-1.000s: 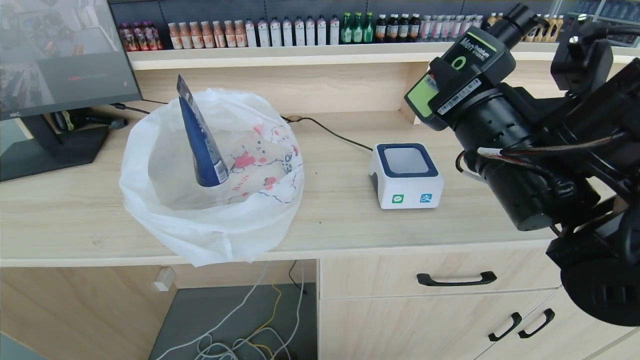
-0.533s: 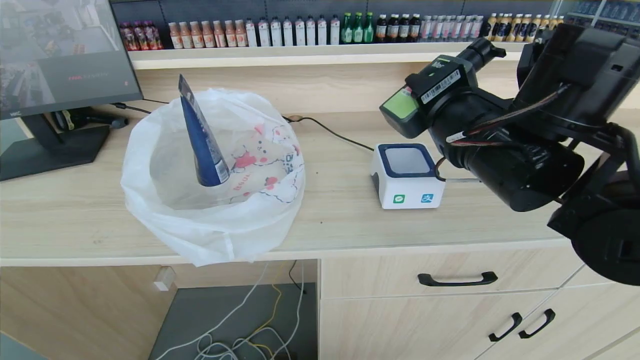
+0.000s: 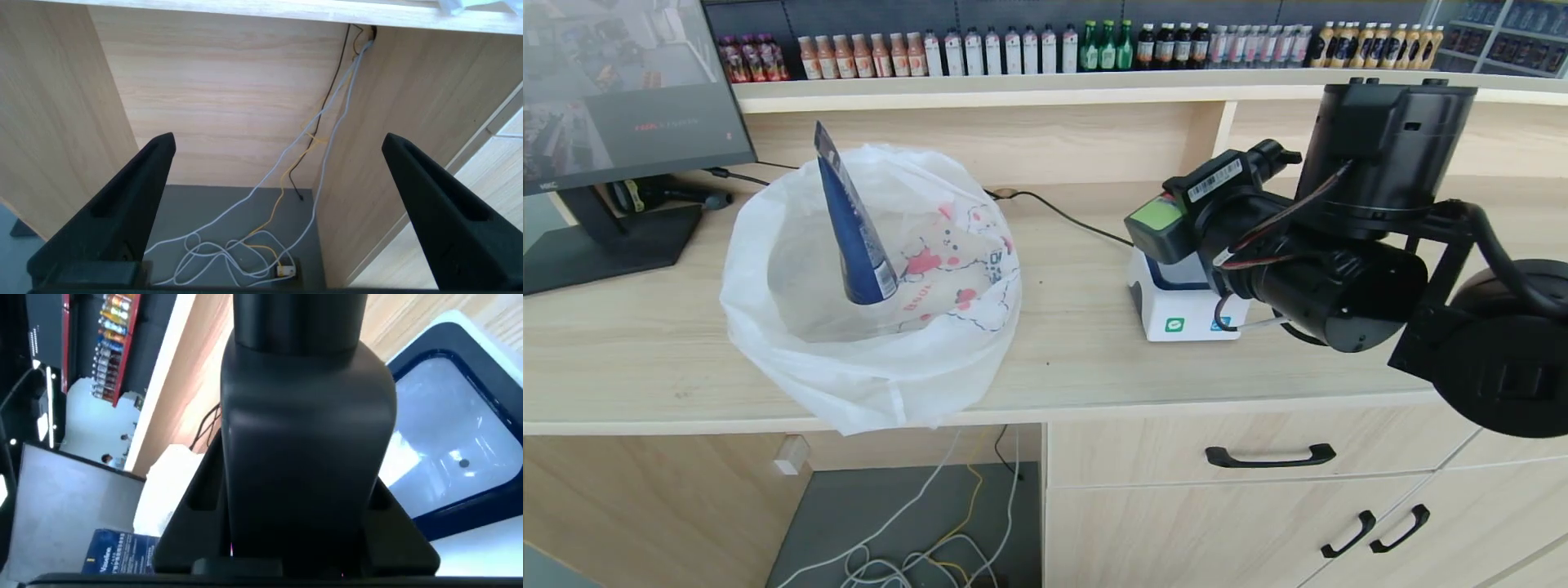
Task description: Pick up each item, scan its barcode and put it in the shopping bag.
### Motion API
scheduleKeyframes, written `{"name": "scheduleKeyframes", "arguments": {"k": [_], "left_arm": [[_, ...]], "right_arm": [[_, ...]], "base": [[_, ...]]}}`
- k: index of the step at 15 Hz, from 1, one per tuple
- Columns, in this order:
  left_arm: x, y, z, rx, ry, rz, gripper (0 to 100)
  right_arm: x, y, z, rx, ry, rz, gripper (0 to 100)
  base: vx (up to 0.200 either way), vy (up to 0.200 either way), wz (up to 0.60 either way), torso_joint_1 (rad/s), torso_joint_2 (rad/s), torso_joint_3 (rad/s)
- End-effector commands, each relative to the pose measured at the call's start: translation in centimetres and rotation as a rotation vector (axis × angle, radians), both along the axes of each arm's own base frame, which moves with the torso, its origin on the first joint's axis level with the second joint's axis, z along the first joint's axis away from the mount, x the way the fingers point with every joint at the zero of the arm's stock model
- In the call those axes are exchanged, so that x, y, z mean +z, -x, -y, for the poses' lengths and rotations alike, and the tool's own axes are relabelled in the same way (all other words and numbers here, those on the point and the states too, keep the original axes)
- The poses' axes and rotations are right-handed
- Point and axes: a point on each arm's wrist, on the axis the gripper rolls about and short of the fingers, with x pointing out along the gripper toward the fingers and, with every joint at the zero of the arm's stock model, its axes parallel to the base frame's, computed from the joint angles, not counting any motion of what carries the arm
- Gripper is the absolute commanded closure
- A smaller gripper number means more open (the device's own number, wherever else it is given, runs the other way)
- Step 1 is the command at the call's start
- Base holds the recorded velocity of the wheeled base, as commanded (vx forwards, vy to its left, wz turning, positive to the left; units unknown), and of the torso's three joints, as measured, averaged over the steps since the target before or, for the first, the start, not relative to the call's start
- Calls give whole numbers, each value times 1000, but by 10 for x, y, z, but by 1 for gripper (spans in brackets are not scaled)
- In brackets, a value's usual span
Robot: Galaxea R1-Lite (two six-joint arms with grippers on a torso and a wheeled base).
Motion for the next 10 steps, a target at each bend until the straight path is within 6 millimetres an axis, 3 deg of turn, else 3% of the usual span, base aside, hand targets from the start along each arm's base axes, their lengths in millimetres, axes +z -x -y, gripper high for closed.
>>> {"name": "scheduleKeyframes", "arguments": {"k": [1,10], "left_arm": [[0,0,0,0,0,1,0],[0,0,0,0,0,1,0]], "right_arm": [[-7,-6,-2,-6,-10,-21,100],[-13,-17,8,-28,-99,-52,100]], "base": [[0,0,0,0,0,0],[0,0,0,0,0,0]]}}
